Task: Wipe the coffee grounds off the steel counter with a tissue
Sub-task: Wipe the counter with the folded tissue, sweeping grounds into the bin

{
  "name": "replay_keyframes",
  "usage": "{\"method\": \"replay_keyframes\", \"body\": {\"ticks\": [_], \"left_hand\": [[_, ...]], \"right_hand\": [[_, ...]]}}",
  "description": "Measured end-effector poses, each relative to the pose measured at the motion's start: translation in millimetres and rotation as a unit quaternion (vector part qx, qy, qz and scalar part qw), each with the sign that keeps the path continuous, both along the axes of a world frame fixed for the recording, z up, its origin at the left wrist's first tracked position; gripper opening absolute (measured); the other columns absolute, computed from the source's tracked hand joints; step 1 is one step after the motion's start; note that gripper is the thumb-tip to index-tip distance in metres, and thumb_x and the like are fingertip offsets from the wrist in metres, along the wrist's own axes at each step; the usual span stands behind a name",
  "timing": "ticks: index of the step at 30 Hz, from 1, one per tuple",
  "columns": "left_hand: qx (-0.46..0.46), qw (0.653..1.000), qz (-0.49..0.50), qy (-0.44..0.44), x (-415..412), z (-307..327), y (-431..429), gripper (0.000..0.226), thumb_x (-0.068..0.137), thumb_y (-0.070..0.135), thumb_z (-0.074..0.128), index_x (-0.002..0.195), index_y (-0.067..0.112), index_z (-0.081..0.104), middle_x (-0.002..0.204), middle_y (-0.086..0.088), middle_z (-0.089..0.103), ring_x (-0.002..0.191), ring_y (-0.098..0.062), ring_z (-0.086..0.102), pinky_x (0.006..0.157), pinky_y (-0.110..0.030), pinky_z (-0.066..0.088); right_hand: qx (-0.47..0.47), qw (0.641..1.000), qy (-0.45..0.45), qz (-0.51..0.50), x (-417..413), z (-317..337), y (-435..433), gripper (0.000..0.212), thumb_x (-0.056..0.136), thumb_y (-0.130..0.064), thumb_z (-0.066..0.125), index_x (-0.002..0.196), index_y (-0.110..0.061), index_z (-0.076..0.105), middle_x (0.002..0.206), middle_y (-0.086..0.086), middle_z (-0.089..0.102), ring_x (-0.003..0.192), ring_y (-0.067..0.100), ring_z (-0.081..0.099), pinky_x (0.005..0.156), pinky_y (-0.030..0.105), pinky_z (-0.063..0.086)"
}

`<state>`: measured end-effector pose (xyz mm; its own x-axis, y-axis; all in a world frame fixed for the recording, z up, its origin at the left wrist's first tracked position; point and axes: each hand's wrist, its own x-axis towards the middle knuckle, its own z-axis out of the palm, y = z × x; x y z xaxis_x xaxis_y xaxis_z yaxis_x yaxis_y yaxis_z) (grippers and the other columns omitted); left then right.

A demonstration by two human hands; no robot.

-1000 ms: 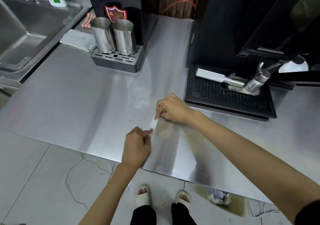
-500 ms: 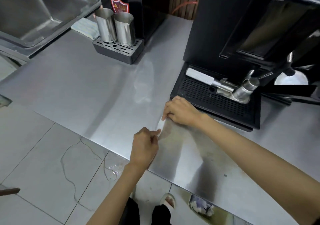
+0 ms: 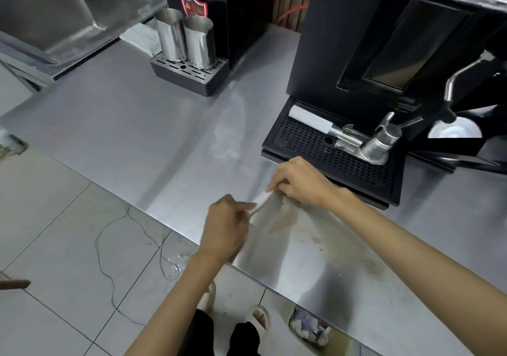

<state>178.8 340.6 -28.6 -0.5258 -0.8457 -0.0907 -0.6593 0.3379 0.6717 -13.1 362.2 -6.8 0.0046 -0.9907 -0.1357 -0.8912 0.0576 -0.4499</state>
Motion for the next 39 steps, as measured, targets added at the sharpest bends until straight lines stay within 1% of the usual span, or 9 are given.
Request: {"method": "replay_keyframes", "body": {"ticks": [3, 6, 11, 15, 18, 20, 25, 32, 39], "left_hand": [[0.003, 0.999, 0.048, -0.01, 28.5, 3.8, -28.6, 0.033, 0.082, 0.001, 0.051, 0.101, 0.017, 0.072, 0.065, 0.008, 0.043, 0.07, -0.019, 0.05, 0.063, -0.016, 0.032], [-0.01, 0.996, 0.082, -0.021, 58.3, 3.6, -59.9, 0.032, 0.08, 0.0, 0.052, 0.097, 0.016, 0.074, 0.065, 0.007, 0.046, 0.068, -0.018, 0.051, 0.065, -0.021, 0.04], [-0.026, 0.992, 0.116, -0.034, 99.4, -1.5, -107.2, 0.033, 0.079, -0.003, 0.052, 0.097, 0.014, 0.073, 0.072, -0.006, 0.056, 0.062, -0.019, 0.049, 0.064, -0.024, 0.039], [-0.025, 0.993, 0.112, -0.04, 121.7, -8.5, -121.2, 0.029, 0.079, -0.006, 0.052, 0.096, 0.008, 0.072, 0.064, 0.001, 0.06, 0.057, -0.01, 0.043, 0.052, -0.014, 0.03], [-0.039, 0.995, 0.088, -0.025, 127.3, -11.9, -115.9, 0.028, 0.08, -0.005, 0.056, 0.098, 0.009, 0.072, 0.06, 0.015, 0.042, 0.056, -0.008, 0.039, 0.058, -0.019, 0.033], [-0.036, 0.996, 0.077, -0.012, 124.8, -14.8, -109.3, 0.028, 0.081, -0.002, 0.057, 0.1, 0.012, 0.072, 0.061, 0.011, 0.037, 0.057, -0.012, 0.04, 0.065, -0.023, 0.036], [0.014, 0.997, 0.079, -0.002, 107.3, -25.5, -77.9, 0.027, 0.086, 0.007, 0.053, 0.1, 0.018, 0.072, 0.07, -0.01, 0.067, 0.067, -0.015, 0.049, 0.067, -0.022, 0.044], [0.012, 0.994, 0.104, 0.014, 71.1, -15.2, -21.0, 0.029, 0.088, 0.004, 0.051, 0.109, 0.014, 0.068, 0.072, -0.007, 0.045, 0.066, -0.025, 0.052, 0.064, -0.022, 0.039], [0.009, 0.991, 0.131, 0.011, 27.7, -19.1, 33.9, 0.03, 0.088, 0.008, 0.05, 0.112, 0.014, 0.067, 0.08, -0.018, 0.06, 0.072, -0.031, 0.059, 0.064, -0.022, 0.035]], "right_hand": [[-0.008, 1.0, -0.011, 0.022, 28.8, 0.9, -35.2, 0.028, 0.082, -0.002, 0.055, 0.09, -0.018, 0.076, 0.094, 0.003, 0.073, 0.084, 0.018, 0.066, 0.091, 0.023, 0.041], [-0.013, 0.999, -0.014, 0.04, 60.6, -4.9, -73.3, 0.027, 0.084, -0.004, 0.053, 0.092, -0.018, 0.075, 0.098, 0.005, 0.069, 0.086, 0.022, 0.064, 0.093, 0.032, 0.04], [-0.02, 0.998, -0.031, 0.045, 106.8, -17.4, -119.3, 0.025, 0.089, -0.01, 0.055, 0.101, -0.022, 0.073, 0.098, 0.003, 0.065, 0.086, 0.021, 0.061, 0.084, 0.025, 0.035], [-0.024, 0.998, -0.049, 0.035, 131.8, -28.2, -139.2, 0.03, 0.085, -0.003, 0.056, 0.096, -0.023, 0.075, 0.094, -0.002, 0.064, 0.081, 0.02, 0.06, 0.08, 0.018, 0.032], [-0.026, 0.997, -0.051, 0.042, 136.0, -33.7, -140.6, 0.032, 0.082, 0.001, 0.056, 0.094, -0.023, 0.075, 0.091, -0.002, 0.064, 0.078, 0.017, 0.059, 0.078, 0.018, 0.037], [-0.031, 0.997, -0.052, 0.053, 132.6, -34.3, -137.0, 0.03, 0.081, 0.0, 0.059, 0.093, -0.022, 0.076, 0.09, -0.001, 0.066, 0.076, 0.017, 0.06, 0.078, 0.017, 0.038], [-0.022, 0.996, -0.042, 0.078, 116.4, -32.1, -120.2, 0.028, 0.08, -0.003, 0.06, 0.09, -0.024, 0.076, 0.089, -0.002, 0.067, 0.075, 0.017, 0.061, 0.082, 0.023, 0.043], [-0.005, 0.992, -0.025, 0.122, 84.9, -29.4, -86.3, 0.035, 0.077, 0.001, 0.057, 0.086, -0.026, 0.077, 0.087, -0.005, 0.067, 0.073, 0.014, 0.06, 0.076, 0.012, 0.028], [0.004, 0.989, -0.01, 0.147, 50.3, -27.9, -44.7, 0.039, 0.078, 0.002, 0.053, 0.084, -0.029, 0.077, 0.09, -0.007, 0.066, 0.072, 0.007, 0.052, 0.085, 0.02, 0.027]]}}
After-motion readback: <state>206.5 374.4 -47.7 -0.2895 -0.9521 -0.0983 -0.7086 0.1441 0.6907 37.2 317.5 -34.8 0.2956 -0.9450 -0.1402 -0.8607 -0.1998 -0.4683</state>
